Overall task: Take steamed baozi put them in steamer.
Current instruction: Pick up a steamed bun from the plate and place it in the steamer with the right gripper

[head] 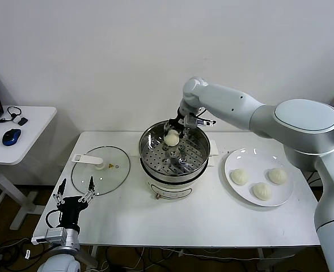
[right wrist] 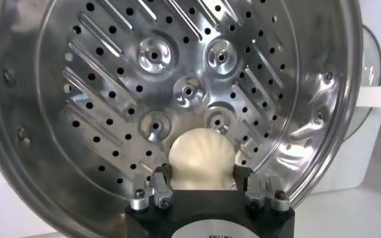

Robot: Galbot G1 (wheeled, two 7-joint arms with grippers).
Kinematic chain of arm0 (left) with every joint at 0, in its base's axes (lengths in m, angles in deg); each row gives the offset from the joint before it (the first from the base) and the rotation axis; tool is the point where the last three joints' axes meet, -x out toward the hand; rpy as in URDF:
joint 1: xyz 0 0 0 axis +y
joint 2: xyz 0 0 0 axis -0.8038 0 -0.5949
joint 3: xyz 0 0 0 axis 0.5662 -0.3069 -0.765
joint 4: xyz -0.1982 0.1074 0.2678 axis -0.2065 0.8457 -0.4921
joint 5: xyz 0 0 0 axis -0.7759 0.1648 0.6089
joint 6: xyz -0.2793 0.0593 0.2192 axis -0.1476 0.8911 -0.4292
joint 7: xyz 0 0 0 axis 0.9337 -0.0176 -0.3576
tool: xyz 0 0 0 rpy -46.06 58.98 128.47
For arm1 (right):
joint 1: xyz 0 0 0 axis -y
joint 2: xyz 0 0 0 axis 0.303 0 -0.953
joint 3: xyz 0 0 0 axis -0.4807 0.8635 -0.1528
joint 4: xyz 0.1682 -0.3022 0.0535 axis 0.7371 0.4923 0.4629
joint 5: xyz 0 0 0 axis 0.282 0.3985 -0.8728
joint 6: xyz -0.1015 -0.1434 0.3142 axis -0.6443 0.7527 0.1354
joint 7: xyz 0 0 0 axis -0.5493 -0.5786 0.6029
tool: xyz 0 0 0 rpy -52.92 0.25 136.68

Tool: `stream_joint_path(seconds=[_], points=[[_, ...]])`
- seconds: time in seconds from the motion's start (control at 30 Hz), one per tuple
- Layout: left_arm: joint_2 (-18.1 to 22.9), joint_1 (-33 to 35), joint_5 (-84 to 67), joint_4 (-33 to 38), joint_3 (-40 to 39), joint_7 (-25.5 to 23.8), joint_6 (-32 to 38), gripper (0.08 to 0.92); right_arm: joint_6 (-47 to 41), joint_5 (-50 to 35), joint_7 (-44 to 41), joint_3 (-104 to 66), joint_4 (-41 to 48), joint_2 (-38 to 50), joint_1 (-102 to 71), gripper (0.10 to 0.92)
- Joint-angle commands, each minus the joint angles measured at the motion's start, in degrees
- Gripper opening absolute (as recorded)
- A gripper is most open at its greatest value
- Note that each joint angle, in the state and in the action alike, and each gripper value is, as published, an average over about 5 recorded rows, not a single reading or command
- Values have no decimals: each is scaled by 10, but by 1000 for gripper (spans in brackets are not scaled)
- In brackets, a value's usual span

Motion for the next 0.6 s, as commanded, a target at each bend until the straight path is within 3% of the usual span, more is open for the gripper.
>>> stream_joint_path(seconds=[0.03, 0.23, 0.4, 0.6], points=[[-2, 0, -1, -1, 1, 0, 1, 823, 23, 21, 12, -14, 42, -11, -17, 660], [-1, 1, 0, -1, 0, 1, 1, 823, 21, 17, 24, -24, 44, -12, -20, 791], [0, 3, 0, 3, 1, 0, 0, 823, 26, -7, 17, -18, 25, -6, -9, 821], [1, 8, 1, 14, 2, -2, -5, 823, 21, -164, -69, 54, -73, 27, 68, 823]])
